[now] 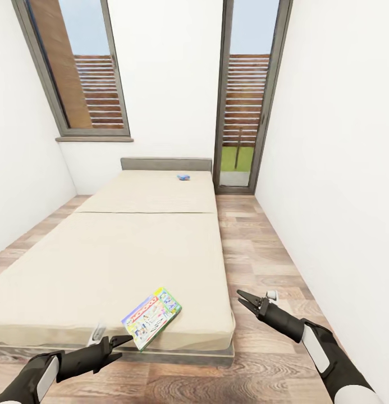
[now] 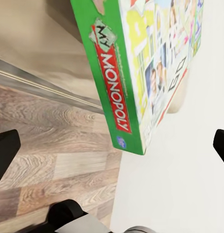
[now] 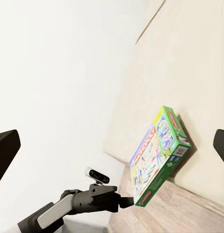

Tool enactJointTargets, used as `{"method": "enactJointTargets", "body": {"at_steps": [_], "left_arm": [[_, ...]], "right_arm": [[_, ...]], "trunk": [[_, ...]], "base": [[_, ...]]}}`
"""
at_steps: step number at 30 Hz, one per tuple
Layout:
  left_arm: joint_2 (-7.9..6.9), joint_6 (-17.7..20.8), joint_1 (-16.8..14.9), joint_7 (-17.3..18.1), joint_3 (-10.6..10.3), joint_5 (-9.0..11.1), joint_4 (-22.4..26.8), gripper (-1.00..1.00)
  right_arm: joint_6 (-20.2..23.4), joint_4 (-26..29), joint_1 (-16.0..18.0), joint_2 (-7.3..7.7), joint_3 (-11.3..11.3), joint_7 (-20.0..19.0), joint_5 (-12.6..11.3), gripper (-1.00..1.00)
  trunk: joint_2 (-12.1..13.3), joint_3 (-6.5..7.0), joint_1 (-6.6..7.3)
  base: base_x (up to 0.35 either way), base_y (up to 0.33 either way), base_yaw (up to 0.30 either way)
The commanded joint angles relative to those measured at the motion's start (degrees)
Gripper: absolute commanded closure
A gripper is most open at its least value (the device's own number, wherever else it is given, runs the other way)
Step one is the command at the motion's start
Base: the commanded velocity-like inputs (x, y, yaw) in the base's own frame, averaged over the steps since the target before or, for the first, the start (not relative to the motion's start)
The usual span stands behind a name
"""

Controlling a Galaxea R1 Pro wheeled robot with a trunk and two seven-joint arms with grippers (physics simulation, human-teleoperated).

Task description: Put all the toys in the child's room - the three board games (two on the bed and one on the table), the two jigsaw puzzles on the table, and the tennis ball on the table - inside the toy box on the table in the child's room.

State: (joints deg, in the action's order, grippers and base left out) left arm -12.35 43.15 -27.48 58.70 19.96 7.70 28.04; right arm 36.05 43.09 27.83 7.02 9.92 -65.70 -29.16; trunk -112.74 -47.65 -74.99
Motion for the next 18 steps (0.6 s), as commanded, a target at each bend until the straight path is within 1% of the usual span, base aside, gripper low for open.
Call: {"method": "enactJointTargets", "body": {"at_steps": [1,10,18], "left_arm": [[0.01,0.4,0.0,0.1,0.1,0.1,0.0,-1.0],[0.02,0.4,0.0,-0.1,0.1,0.1,0.0,-1.0],[0.04,0.4,0.0,-0.2,0.1,0.1,0.0,-1.0]], "right_arm": [[0.4,0.0,0.0,0.01,0.0,0.0,-0.3,-1.0],[0.4,0.0,0.0,0.01,0.0,0.0,-0.3,-1.0],[0.4,0.0,0.0,0.01,0.0,0.0,-0.3,-1.0]], "trunk": [[0.0,-0.05,0.01],[0.0,-0.05,0.01],[0.0,-0.05,0.01]], "base": [[0.0,-0.046,0.0],[0.001,-0.017,0.0],[0.061,-0.084,0.0]]}}
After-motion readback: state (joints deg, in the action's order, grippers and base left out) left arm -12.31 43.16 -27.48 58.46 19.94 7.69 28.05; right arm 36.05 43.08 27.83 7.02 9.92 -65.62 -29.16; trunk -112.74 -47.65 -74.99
